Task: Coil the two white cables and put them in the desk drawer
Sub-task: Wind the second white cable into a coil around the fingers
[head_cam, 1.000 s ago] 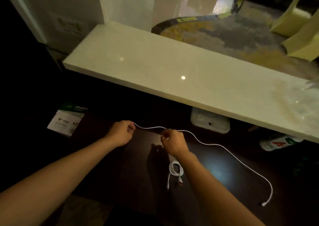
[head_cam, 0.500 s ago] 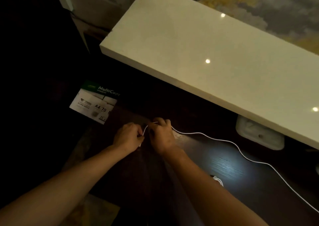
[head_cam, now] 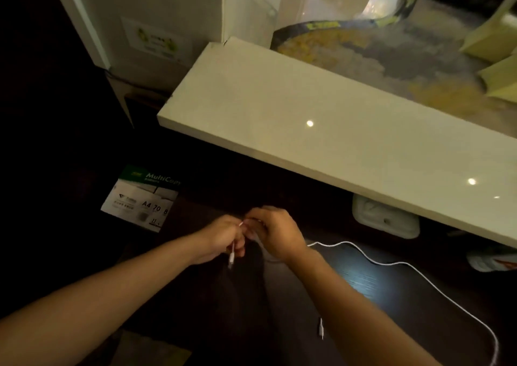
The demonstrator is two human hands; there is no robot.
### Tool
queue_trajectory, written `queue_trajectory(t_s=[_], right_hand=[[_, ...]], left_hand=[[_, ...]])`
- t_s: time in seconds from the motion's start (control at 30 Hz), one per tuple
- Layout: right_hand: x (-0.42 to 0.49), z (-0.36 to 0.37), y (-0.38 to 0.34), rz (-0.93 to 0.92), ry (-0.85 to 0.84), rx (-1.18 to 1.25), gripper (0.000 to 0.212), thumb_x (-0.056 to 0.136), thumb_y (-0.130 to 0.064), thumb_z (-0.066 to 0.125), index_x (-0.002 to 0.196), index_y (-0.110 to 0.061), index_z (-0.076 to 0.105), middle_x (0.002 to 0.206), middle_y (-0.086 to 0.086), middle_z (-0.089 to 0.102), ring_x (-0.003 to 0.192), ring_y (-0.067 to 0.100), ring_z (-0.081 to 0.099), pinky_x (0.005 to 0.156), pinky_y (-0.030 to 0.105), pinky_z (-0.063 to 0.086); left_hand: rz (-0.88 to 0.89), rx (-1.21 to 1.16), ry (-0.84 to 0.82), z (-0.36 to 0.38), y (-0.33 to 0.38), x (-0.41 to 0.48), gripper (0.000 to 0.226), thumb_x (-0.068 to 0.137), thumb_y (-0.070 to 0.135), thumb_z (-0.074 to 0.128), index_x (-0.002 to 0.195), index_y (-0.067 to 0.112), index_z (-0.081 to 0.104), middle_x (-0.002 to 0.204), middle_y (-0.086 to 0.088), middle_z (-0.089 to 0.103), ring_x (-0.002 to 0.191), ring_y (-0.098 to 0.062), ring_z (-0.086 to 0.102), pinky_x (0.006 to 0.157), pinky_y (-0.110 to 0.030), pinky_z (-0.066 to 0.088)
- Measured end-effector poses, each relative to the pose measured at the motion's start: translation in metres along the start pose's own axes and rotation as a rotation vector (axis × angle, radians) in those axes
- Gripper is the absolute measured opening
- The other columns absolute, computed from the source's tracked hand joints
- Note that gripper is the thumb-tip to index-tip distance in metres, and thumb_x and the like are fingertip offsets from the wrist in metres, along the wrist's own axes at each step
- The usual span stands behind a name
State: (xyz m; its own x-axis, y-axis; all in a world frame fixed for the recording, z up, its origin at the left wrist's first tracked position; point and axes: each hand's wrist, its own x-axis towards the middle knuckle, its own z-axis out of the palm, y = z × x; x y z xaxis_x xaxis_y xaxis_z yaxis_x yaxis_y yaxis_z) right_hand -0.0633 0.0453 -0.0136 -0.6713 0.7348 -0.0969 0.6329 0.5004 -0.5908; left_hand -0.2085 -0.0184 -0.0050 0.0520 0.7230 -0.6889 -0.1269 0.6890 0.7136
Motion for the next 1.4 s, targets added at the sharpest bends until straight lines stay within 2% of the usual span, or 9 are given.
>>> queue_trajectory(t_s=[0.17, 0.3, 0.4, 0.53, 0.8, 0.87, 1.03, 1.2, 1.4], right_hand=[[-0.040, -0.031, -0.001, 0.092, 0.253, 0.267, 0.023, 0.097, -0.030, 0.054, 0.088, -0.017, 0.070, 0.074, 0.003, 0.069, 0.069, 0.015, 0.064, 0.069, 0.039, 0.052], [-0.081, -0.030, -0.018, 0.127, 0.236, 0.403, 0.022, 0.098, -0.023, 0.054, 0.082, -0.019, 0.069, 0.069, -0.002, 0.066, 0.063, 0.008, 0.057, 0.065, 0.030, 0.047], [-0.106, -0.034, -0.029, 0.124, 0.212, 0.327, 0.033, 0.097, -0.027, 0.055, 0.064, -0.027, 0.052, 0.055, -0.010, 0.047, 0.054, 0.005, 0.042, 0.055, 0.022, 0.034], [-0.127, -0.065, -0.032, 0.087, 0.202, 0.253, 0.027, 0.097, -0.026, 0.053, 0.074, -0.013, 0.059, 0.060, -0.001, 0.056, 0.055, 0.015, 0.047, 0.055, 0.032, 0.039], [-0.143, -0.137, -0.035, -0.103, 0.195, 0.046, 0.014, 0.093, -0.021, 0.058, 0.085, -0.016, 0.068, 0.071, -0.010, 0.062, 0.062, 0.006, 0.053, 0.061, 0.031, 0.048], [-0.137, -0.156, -0.028, -0.111, 0.256, 0.034, 0.010, 0.089, -0.021, 0.062, 0.086, -0.017, 0.071, 0.076, -0.005, 0.069, 0.069, 0.013, 0.063, 0.065, 0.037, 0.053], [-0.128, -0.160, 0.019, 0.045, 0.244, 0.673, 0.007, 0.087, -0.017, 0.069, 0.082, -0.013, 0.073, 0.071, 0.020, 0.063, 0.065, 0.025, 0.053, 0.062, 0.030, 0.046], [-0.140, -0.083, 0.023, 0.304, 0.240, 0.998, 0.029, 0.087, -0.010, 0.057, 0.061, -0.019, 0.064, 0.051, -0.002, 0.046, 0.043, 0.007, 0.041, 0.044, 0.022, 0.034], [-0.152, -0.053, 0.012, 0.356, 0.184, 1.273, 0.021, 0.095, -0.030, 0.057, 0.088, -0.015, 0.070, 0.055, -0.005, 0.032, 0.049, 0.010, 0.028, 0.044, 0.022, 0.026]], left_hand=[[-0.085, -0.540, -0.385, 0.020, 0.056, -0.027, 0.026, 0.082, 0.011, 0.035, 0.069, 0.008, 0.056, 0.045, 0.007, 0.021, 0.028, -0.007, 0.022, 0.037, -0.021, 0.015], [0.031, -0.614, -0.434, 0.047, 0.071, -0.036, 0.036, 0.098, 0.023, 0.041, 0.094, -0.002, 0.067, 0.049, 0.004, 0.037, 0.033, -0.005, 0.028, 0.040, -0.021, 0.021], [0.203, -0.470, -0.408, 0.063, 0.077, -0.039, 0.030, 0.097, 0.004, 0.041, 0.119, -0.006, 0.059, 0.097, -0.009, 0.073, 0.055, -0.006, 0.057, 0.053, -0.019, 0.044], [0.276, -0.253, -0.543, 0.067, 0.078, -0.039, 0.062, 0.082, -0.030, 0.032, 0.139, -0.005, 0.041, 0.139, -0.022, 0.055, 0.127, -0.030, 0.056, 0.106, -0.040, 0.046], [0.348, 0.359, -0.638, 0.085, 0.076, -0.052, 0.057, 0.088, -0.023, 0.044, 0.141, -0.002, 0.041, 0.127, -0.003, 0.063, 0.118, -0.008, 0.061, 0.099, -0.024, 0.048], [0.316, 0.347, -0.748, 0.095, 0.070, -0.056, 0.057, 0.086, -0.025, 0.043, 0.139, -0.006, 0.041, 0.132, -0.015, 0.060, 0.127, -0.021, 0.057, 0.110, -0.036, 0.040], [0.237, 0.074, -0.978, 0.106, 0.072, -0.066, 0.068, 0.079, -0.028, 0.033, 0.144, -0.011, 0.028, 0.149, -0.032, 0.037, 0.143, -0.039, 0.033, 0.121, -0.048, 0.015], [0.262, -0.197, -1.029, 0.119, 0.086, -0.070, 0.073, 0.076, -0.028, 0.027, 0.146, -0.009, 0.028, 0.152, -0.030, 0.033, 0.145, -0.040, 0.028, 0.121, -0.046, 0.015], [0.234, -0.187, -0.906, 0.109, 0.081, -0.054, 0.073, 0.078, -0.030, 0.029, 0.147, -0.006, 0.029, 0.152, -0.025, 0.037, 0.144, -0.033, 0.033, 0.119, -0.042, 0.022]])
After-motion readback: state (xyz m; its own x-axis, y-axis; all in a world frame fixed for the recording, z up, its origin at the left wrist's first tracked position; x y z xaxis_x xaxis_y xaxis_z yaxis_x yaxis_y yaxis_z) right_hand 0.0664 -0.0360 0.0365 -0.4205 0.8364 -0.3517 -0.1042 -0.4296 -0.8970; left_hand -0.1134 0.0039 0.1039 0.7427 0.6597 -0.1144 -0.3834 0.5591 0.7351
